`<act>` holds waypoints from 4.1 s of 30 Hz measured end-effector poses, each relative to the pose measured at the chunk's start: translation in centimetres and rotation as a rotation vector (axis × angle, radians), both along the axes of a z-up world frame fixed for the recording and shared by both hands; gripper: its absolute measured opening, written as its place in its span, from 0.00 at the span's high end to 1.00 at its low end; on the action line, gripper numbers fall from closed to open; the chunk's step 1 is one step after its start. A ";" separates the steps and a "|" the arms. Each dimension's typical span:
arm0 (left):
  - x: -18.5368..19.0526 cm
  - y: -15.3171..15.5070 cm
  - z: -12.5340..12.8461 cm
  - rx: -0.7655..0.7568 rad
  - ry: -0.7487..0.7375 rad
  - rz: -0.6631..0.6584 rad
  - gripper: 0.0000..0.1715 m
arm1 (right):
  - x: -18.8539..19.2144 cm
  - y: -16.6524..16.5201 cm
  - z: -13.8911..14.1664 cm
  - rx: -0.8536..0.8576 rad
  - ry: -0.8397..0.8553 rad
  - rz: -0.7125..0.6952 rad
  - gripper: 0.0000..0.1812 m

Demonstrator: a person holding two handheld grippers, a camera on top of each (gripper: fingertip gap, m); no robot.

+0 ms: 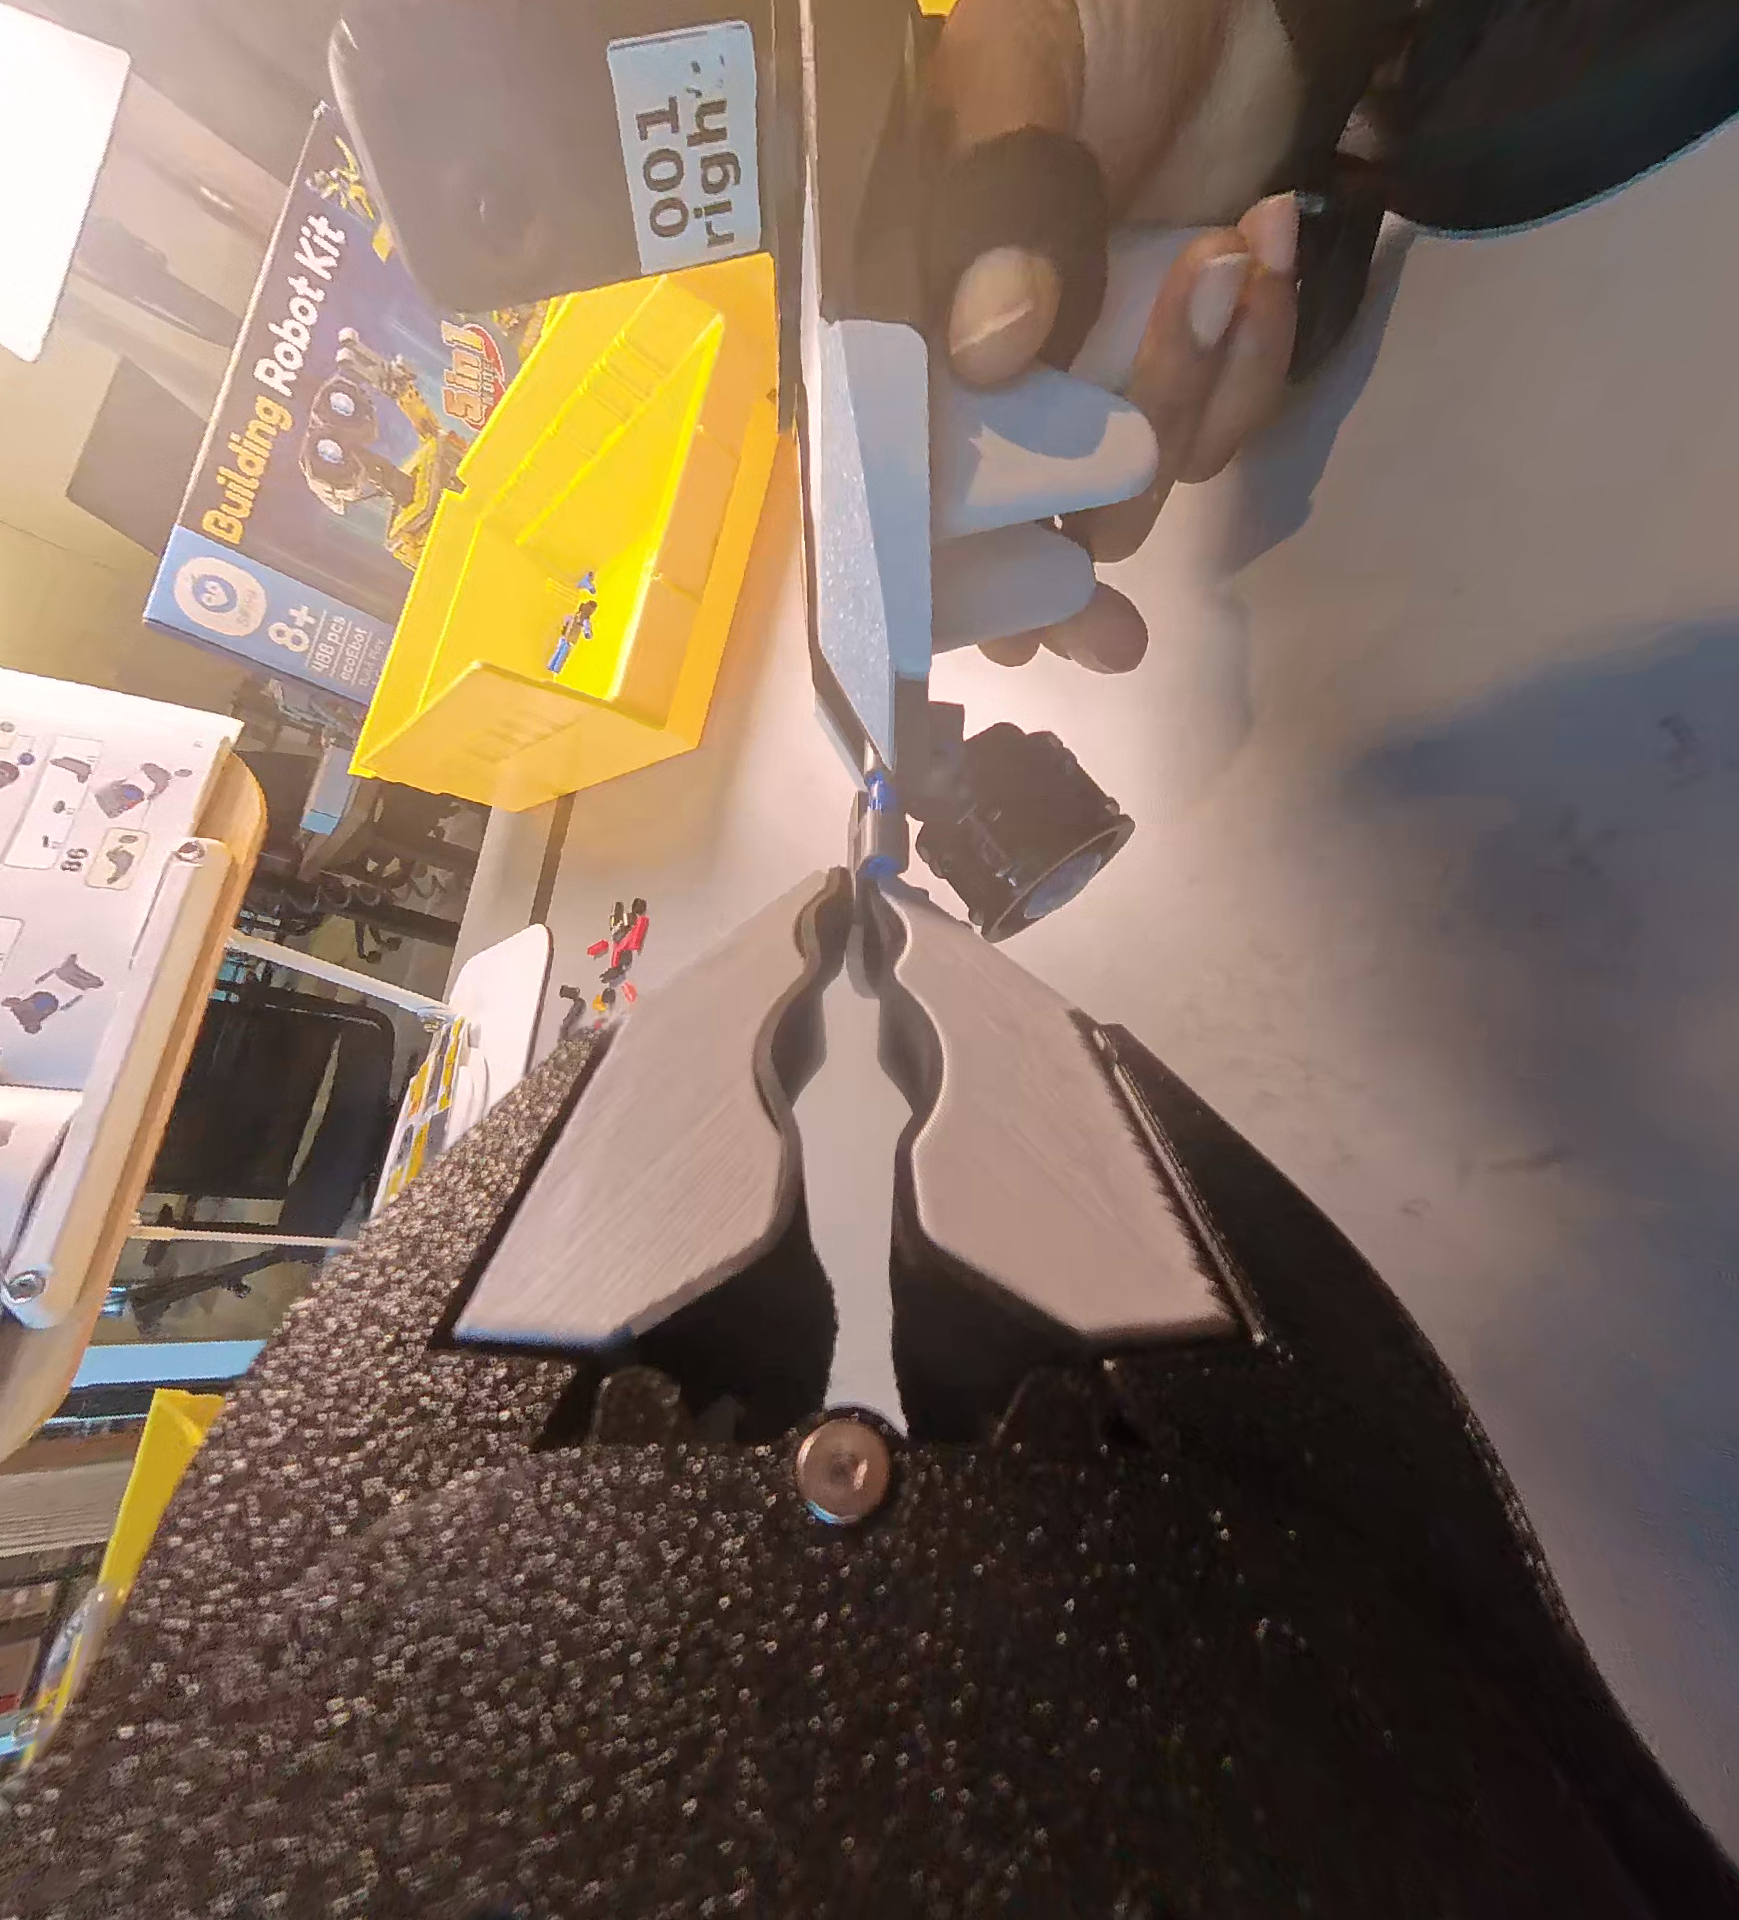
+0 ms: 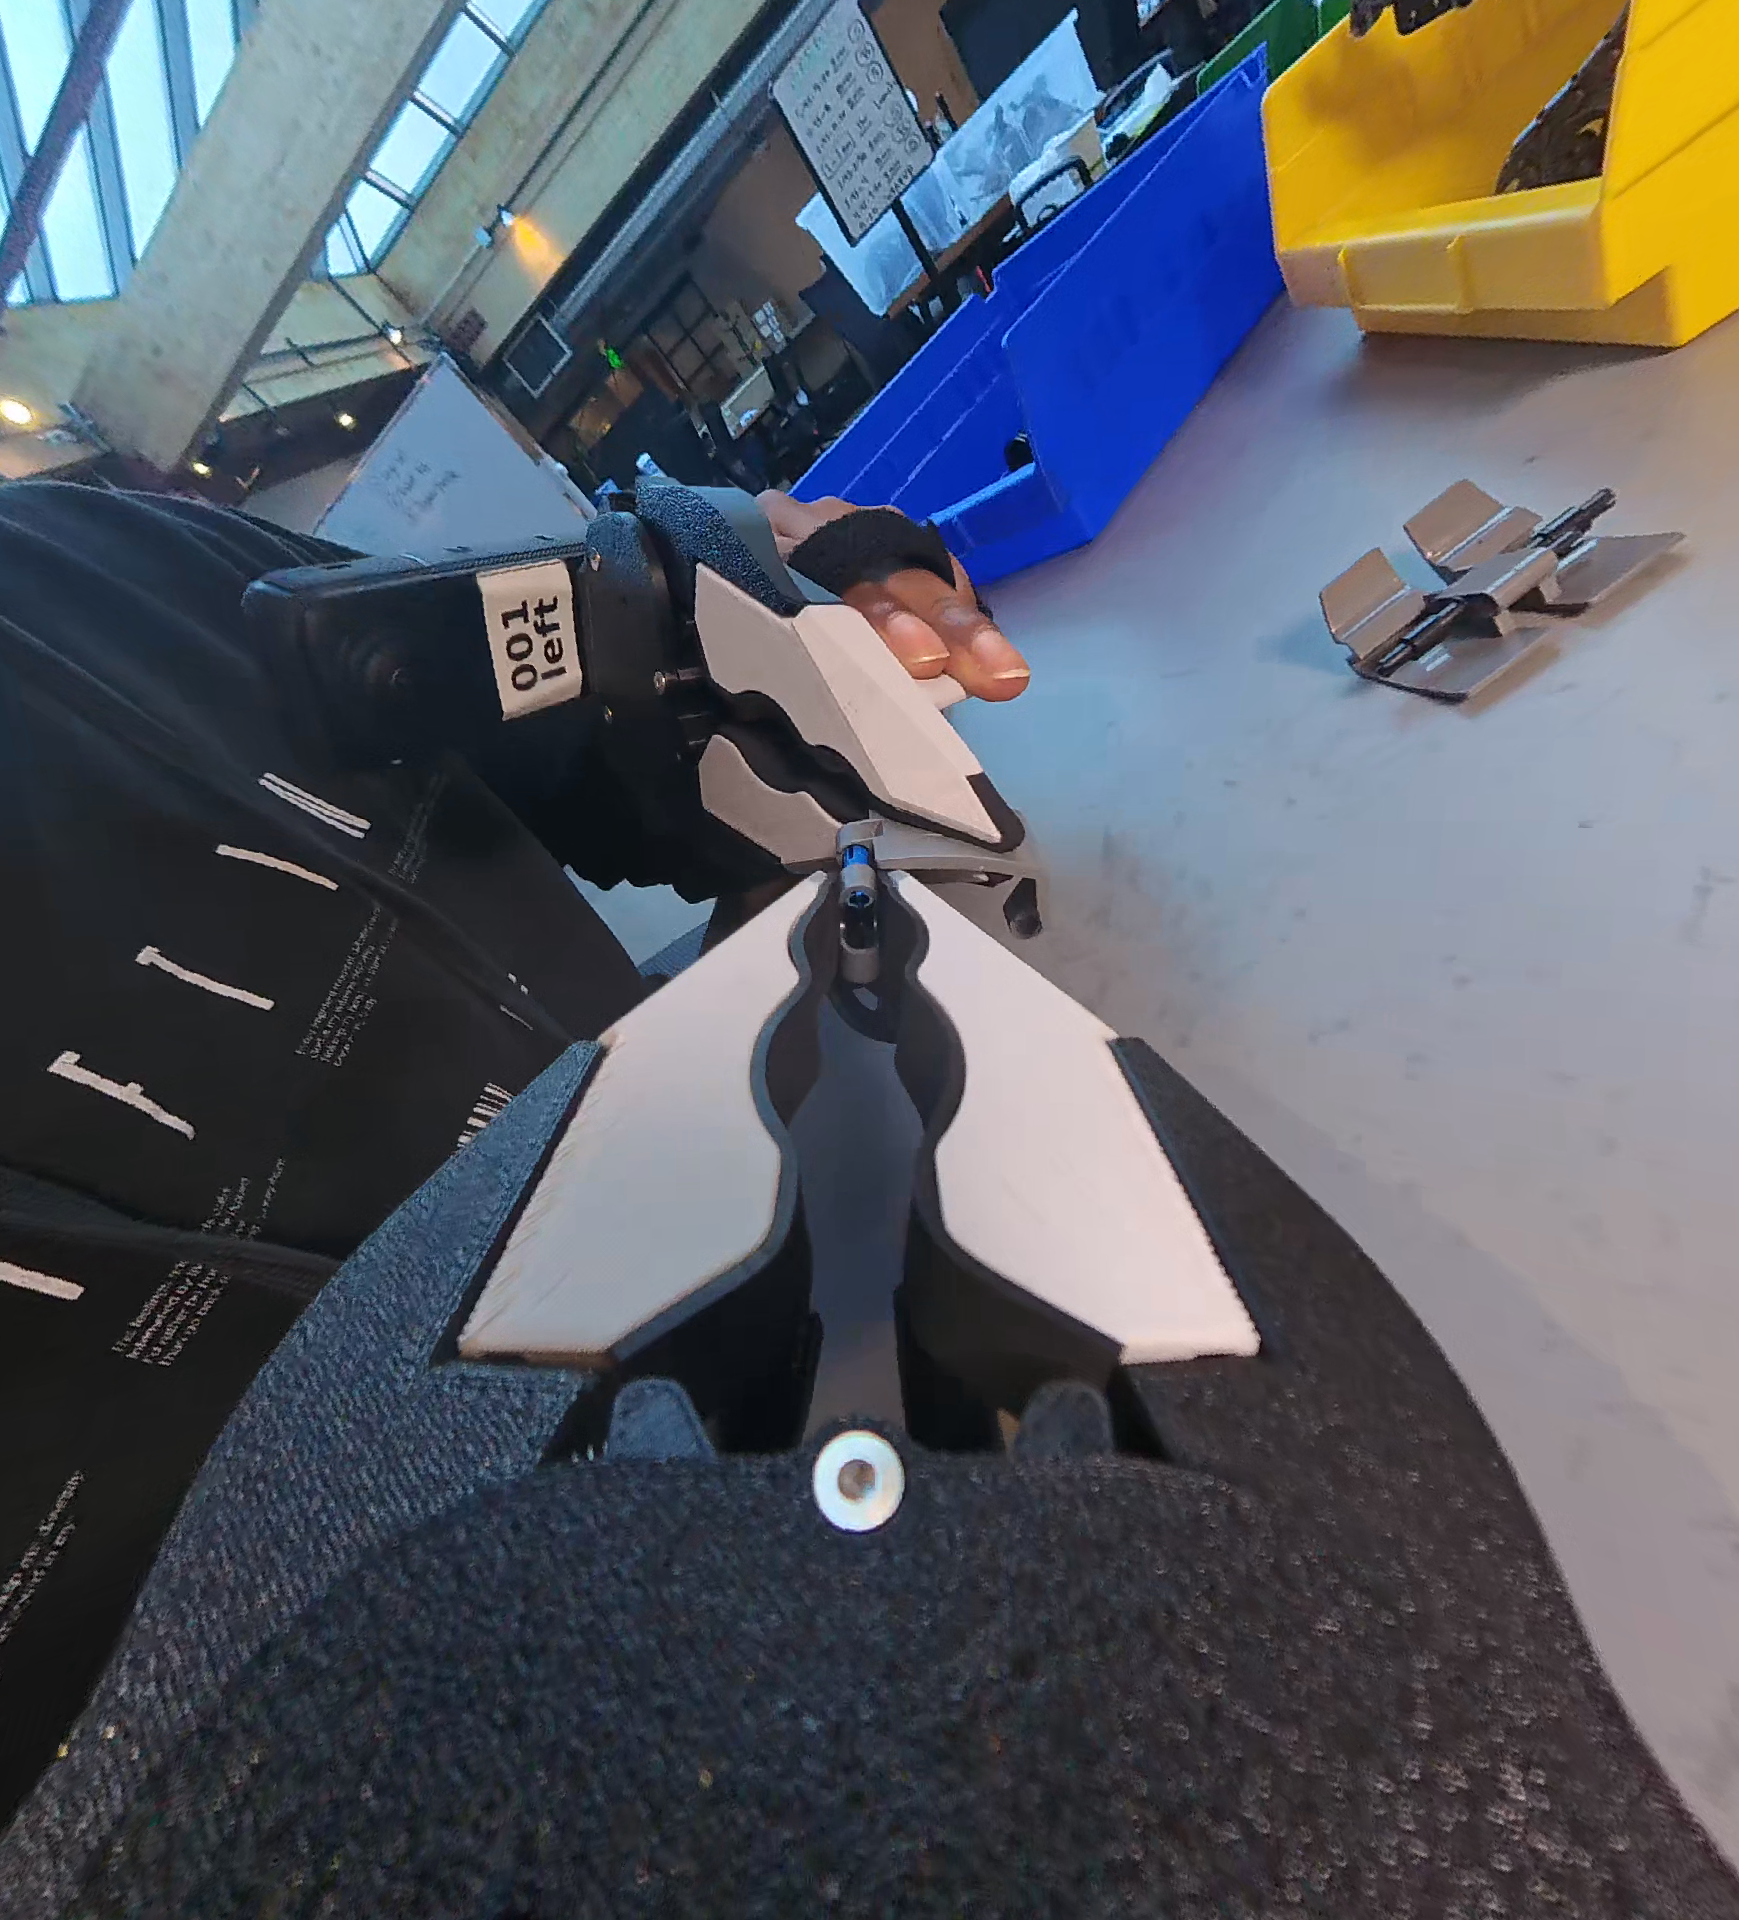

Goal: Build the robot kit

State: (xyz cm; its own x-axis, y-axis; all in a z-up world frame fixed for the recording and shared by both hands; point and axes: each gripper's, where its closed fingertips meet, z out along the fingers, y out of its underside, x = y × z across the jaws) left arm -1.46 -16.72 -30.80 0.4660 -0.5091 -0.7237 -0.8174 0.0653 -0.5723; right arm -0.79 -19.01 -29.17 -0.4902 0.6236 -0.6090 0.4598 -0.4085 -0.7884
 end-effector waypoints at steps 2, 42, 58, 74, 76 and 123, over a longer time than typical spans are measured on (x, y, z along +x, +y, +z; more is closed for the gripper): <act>-0.1 0.0 0.2 0.019 0.004 -0.001 1.00 | -0.1 0.0 0.2 -0.014 0.012 -0.002 0.96; -4.9 1.5 1.0 -0.261 -0.683 0.246 0.98 | -4.9 2.9 -0.7 0.738 0.059 -0.485 0.77; -4.5 1.0 3.2 -0.091 -0.540 0.224 0.98 | -4.4 1.7 0.7 -0.125 0.015 -0.306 0.77; -3.2 0.2 4.4 -0.217 -0.826 0.037 0.75 | -3.2 3.3 4.1 0.111 0.251 -0.390 0.79; -2.5 -0.1 4.7 -0.355 -1.039 -0.034 0.70 | -2.6 3.1 5.8 0.069 0.338 -0.387 0.79; -1.0 0.1 4.8 -0.895 -1.876 -0.196 0.82 | -3.9 2.6 3.8 1.120 0.424 -0.583 0.77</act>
